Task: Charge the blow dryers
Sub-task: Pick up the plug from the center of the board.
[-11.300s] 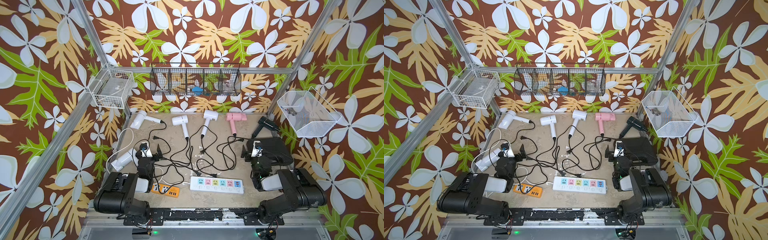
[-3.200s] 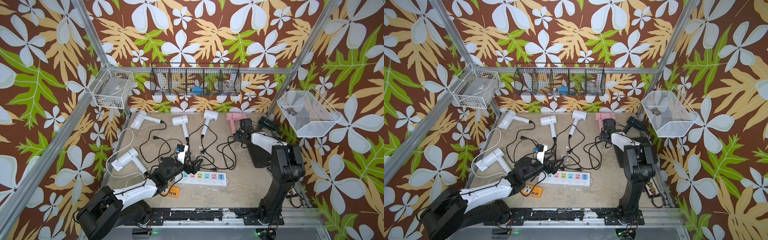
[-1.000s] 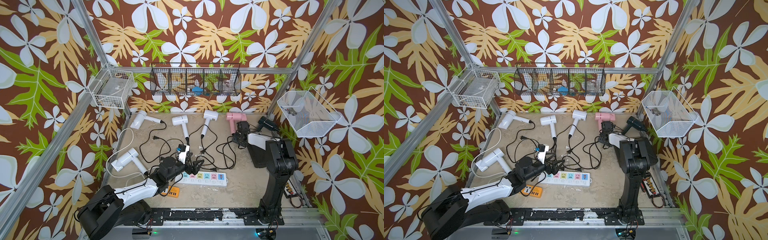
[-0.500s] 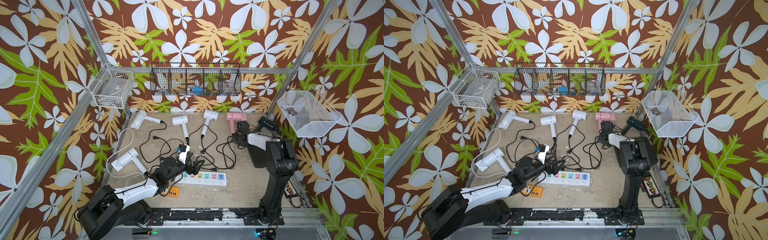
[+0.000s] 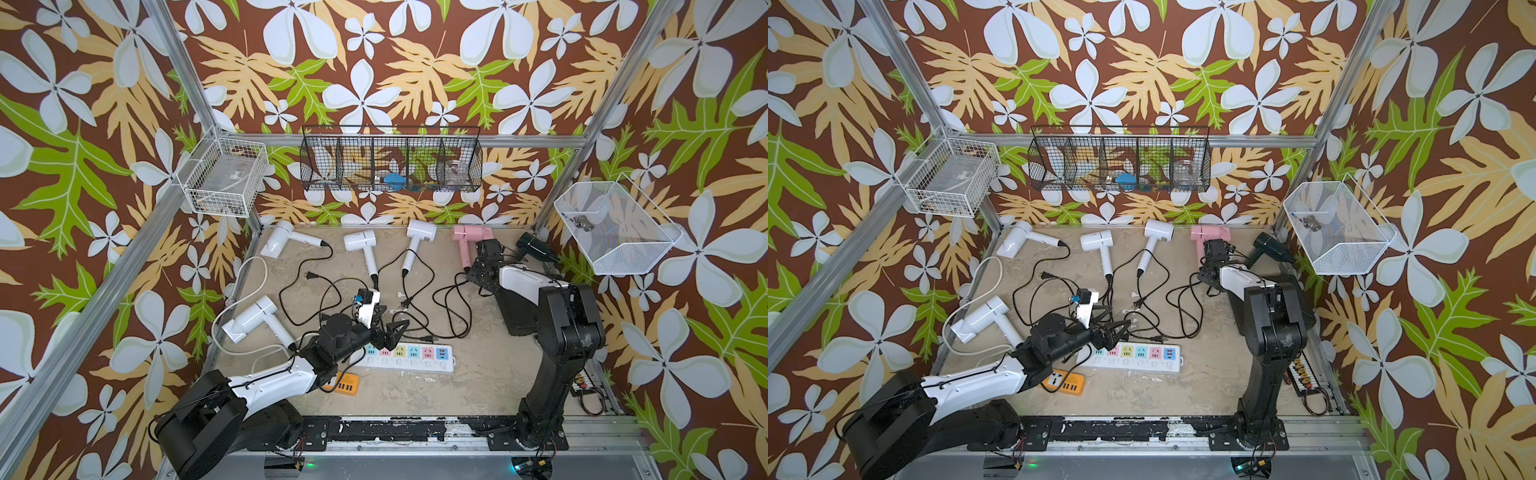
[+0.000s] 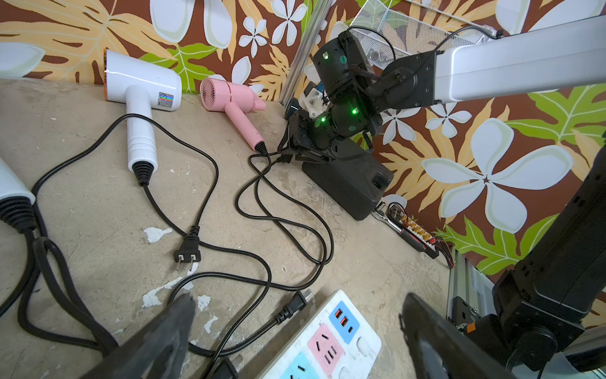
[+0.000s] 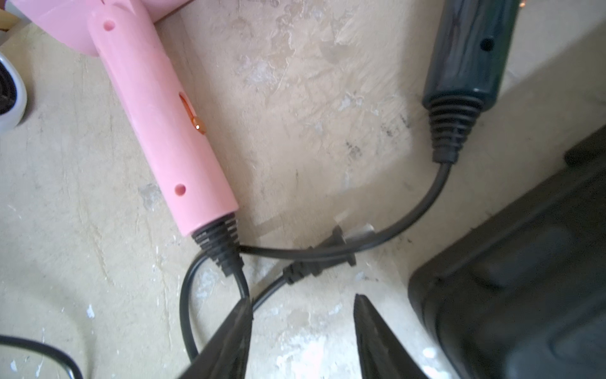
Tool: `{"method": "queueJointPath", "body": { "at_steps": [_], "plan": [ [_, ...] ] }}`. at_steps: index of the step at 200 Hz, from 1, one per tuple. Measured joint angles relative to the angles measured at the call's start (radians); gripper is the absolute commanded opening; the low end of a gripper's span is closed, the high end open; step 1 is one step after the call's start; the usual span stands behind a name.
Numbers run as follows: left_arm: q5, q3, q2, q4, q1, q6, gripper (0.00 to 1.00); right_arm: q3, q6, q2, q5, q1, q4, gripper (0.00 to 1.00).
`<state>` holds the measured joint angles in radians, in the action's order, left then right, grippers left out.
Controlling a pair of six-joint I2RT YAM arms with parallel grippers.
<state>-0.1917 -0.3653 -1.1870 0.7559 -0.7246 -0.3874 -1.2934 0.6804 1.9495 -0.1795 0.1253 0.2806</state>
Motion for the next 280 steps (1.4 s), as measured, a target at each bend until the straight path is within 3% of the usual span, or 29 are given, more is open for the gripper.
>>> {"method": "queueJointPath", "body": {
  "at_steps": [77,167,229,280],
  "plan": [
    [0.0,0.0,0.007,0.001,-0.002,0.0,1.0,-0.065,0.029,0.096,-0.008,0.002,0.054,0.5],
    [0.0,0.0,0.007,0.002,-0.005,0.0,1.0,-0.034,0.042,0.091,-0.033,0.006,0.005,0.47],
    [0.0,0.0,0.007,0.002,-0.007,0.0,1.0,-0.072,0.064,0.104,-0.021,0.017,0.052,0.53],
    [0.0,0.0,0.015,0.003,-0.01,0.0,1.0,-0.084,0.078,0.13,-0.083,0.064,0.048,0.44]
  ]
}}
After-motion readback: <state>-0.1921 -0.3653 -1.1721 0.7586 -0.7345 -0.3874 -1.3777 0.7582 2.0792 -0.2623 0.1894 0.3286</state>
